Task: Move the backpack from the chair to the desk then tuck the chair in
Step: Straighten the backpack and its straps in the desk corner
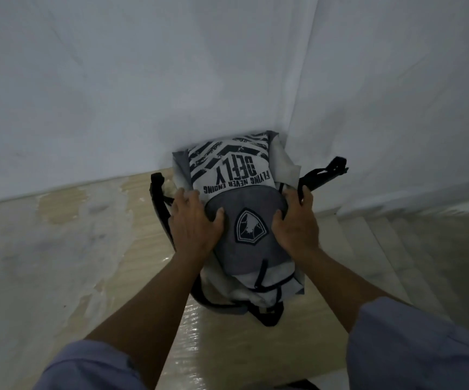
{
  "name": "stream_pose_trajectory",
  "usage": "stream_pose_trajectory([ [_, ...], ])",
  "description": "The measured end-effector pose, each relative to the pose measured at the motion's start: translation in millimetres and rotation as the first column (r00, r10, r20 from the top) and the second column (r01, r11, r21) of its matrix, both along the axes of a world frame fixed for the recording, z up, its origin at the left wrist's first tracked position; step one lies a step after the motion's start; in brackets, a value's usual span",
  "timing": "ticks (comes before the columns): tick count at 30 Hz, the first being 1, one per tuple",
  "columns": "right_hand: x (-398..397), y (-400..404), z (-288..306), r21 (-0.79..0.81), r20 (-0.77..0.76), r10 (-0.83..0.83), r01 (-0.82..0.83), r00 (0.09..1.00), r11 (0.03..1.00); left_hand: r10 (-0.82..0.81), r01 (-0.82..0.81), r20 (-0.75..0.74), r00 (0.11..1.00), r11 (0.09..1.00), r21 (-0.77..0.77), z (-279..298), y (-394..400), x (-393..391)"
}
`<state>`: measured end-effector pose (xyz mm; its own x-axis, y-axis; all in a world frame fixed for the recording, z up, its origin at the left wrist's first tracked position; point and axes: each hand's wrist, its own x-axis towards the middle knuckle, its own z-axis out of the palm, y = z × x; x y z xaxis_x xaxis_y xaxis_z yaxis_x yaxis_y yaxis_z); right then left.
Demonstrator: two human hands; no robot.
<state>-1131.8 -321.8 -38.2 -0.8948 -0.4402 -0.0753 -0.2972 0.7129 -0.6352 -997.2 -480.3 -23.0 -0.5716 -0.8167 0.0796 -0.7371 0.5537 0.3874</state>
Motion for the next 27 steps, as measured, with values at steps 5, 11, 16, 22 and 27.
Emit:
stream_pose_trajectory([
  [5, -12.9, -7.2, 23.1, -0.008, -0.079, -0.002, 0.002, 0.997, 1.000, -0.154, 0.152, -0.033, 0.988, 0.987, -0.050, 26.5, -1.4, -41.1],
  [11, -48.7, 1.1, 34.8, -0.099, -0.032, -0.140, 0.136, 0.990, 0.986, -0.277, 0.277, -0.004, 0.961, 0.959, -0.057, 44.4, 18.2, -105.0],
  [16, -85.9, 20.2, 14.3, -0.034, 0.142, -0.310, 0.318, 0.940, 0.947, -0.273, 0.273, 0.021, 0.962, 0.962, 0.001, 39.8, 27.0, -158.2],
  [22, -143.0, 19.1, -32.8, 0.040, 0.432, -0.412, 0.439, 0.802, 0.898, -0.205, 0.203, 0.094, 0.974, 0.979, 0.025, 26.7, 18.2, -214.4],
  [27, -178.1, 0.1, -58.7, 0.073, 0.567, -0.437, 0.485, 0.699, 0.871, -0.167, 0.161, 0.163, 0.972, 0.986, 0.052, 15.0, 3.4, -251.5],
])
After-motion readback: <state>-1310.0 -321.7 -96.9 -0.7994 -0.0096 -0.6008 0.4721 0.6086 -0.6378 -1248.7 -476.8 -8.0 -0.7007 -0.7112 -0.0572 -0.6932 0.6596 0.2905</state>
